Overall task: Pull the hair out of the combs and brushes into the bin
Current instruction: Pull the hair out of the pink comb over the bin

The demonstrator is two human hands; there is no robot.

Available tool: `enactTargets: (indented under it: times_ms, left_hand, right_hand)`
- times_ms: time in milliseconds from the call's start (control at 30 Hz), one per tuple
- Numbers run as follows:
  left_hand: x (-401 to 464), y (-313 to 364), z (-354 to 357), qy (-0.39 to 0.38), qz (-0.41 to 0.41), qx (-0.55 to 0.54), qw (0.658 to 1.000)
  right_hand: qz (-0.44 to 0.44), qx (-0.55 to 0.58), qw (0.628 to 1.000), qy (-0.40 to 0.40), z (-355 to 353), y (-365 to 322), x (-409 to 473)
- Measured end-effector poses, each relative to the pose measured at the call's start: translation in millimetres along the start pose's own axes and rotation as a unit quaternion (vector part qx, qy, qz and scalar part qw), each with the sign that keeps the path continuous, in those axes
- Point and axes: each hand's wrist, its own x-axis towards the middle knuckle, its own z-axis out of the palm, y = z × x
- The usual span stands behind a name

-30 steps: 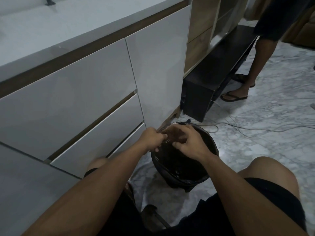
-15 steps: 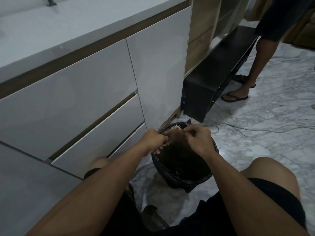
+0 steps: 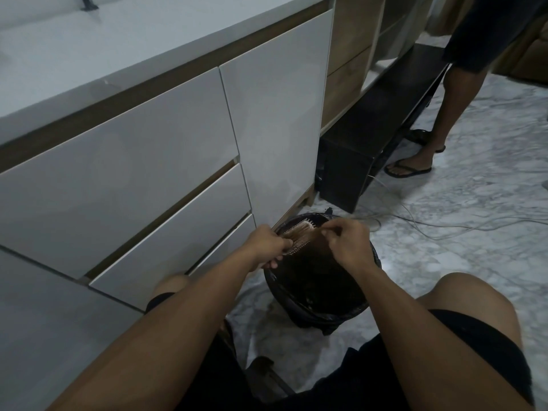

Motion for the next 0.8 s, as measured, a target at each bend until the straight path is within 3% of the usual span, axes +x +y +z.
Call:
enactTargets:
  times_ms: [167, 400, 567, 800]
  left_hand:
    - [-2.5, -3.9, -5.2, -0.007, -0.006, -0.022, 1.000]
    - [-7.7, 5.8, 0.6, -0.028, -0.005, -0.035, 0.999]
    - [-14.3, 13.9, 2.7, -0.013, -0.025, -0.087, 0.996]
    - [-7.2, 6.8, 2.2, 0.038, -0.028, -0.085, 0.995]
  right_hand:
    - [0.054, 0.009, 0.998, 0.019, -6.4, 5.8, 4.9]
    - [-0.048, 0.024, 0.990, -0.128, 5.0, -0.2, -5.6]
    - [-0.129, 0.020, 0.988, -0.083, 11.9, -1.1, -5.9]
    - [-0.121, -0.006, 0.986, -0.118, 7.9, -3.0, -5.1]
